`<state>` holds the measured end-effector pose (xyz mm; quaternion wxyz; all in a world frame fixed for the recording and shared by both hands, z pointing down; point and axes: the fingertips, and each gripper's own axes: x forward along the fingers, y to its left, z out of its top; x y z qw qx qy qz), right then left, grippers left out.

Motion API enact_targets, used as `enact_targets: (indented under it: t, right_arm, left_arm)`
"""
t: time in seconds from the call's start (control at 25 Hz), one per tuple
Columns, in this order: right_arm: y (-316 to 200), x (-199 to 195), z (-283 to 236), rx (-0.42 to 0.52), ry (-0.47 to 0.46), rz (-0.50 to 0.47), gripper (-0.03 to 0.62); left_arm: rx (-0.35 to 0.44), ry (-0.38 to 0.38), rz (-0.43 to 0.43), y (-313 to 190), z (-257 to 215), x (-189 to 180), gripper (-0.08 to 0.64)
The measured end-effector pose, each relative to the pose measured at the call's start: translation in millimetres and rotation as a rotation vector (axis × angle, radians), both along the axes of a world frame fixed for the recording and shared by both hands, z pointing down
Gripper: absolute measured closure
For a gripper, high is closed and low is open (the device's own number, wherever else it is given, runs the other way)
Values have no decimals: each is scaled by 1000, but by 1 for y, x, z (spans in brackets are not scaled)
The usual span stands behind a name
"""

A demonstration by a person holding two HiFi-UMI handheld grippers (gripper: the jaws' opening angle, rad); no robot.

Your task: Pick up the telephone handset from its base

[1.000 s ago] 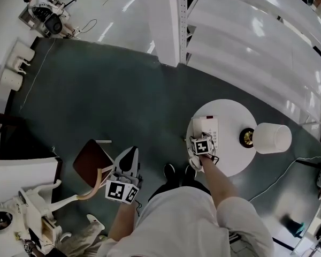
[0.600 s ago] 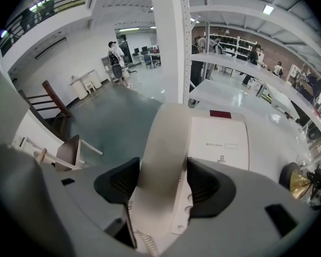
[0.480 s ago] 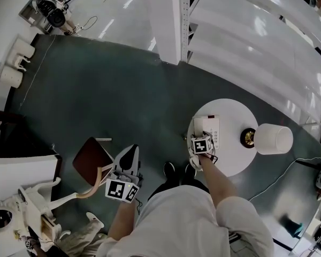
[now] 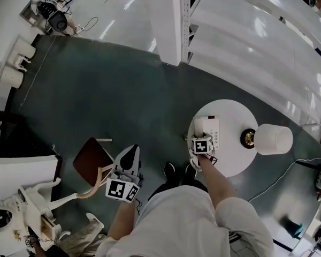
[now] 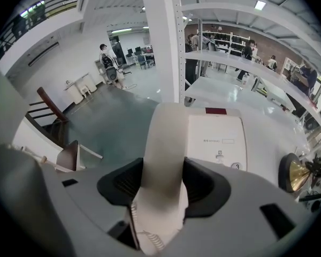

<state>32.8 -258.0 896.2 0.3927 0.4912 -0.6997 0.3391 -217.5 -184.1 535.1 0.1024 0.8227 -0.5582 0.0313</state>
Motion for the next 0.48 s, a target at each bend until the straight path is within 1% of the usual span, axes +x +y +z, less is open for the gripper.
enact_targets:
  t: [0.48]
  right_arm:
    - [6,4,-10,52,-45,1,362]
  left_arm:
    - [11,1,21,0,-2,10,540]
